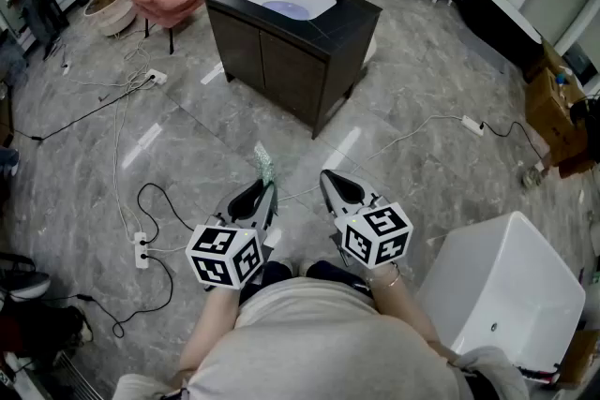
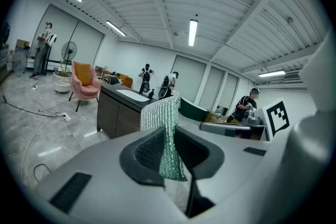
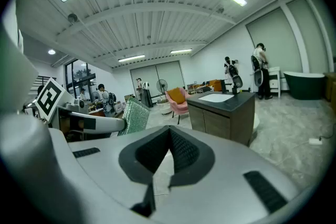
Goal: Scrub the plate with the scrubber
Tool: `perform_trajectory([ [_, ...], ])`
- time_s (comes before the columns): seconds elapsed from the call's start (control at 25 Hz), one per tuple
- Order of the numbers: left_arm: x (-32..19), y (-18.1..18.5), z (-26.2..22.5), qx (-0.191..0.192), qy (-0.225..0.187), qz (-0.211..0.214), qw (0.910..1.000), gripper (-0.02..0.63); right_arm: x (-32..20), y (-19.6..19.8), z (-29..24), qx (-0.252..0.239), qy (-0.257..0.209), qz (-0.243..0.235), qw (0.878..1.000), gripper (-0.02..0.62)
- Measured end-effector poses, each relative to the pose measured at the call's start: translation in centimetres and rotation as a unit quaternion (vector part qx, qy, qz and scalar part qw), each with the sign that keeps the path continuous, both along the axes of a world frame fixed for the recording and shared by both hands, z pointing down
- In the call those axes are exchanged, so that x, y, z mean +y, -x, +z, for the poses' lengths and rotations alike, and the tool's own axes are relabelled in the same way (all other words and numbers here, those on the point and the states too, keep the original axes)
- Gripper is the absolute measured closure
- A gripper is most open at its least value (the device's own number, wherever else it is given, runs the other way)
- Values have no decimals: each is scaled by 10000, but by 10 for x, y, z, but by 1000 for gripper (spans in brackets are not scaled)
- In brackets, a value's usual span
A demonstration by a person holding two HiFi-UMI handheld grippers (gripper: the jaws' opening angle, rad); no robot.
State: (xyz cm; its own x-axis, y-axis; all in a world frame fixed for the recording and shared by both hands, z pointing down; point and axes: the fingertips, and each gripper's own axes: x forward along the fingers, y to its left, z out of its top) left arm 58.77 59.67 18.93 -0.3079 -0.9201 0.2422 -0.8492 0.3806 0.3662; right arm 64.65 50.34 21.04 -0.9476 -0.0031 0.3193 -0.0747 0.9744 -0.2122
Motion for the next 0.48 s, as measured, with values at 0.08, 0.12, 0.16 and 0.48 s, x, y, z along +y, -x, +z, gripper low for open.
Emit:
perform_trajectory([
  [0.08,1,3,0,-22,-1,8,10000,529,2,3,0,17,-5,-30,10000,595],
  [0.12,2,4,0,-31,-2,10,10000,529,3,4,1,24,1,-39,10000,595],
  [0.16,3,6,0,-37,-2,11,10000,529,3,5,1,32,11,-44,10000,595],
  [0.48,8,12,2,-72,13,67,10000,529,9,11,-2,-89,-136,9,9999,592],
])
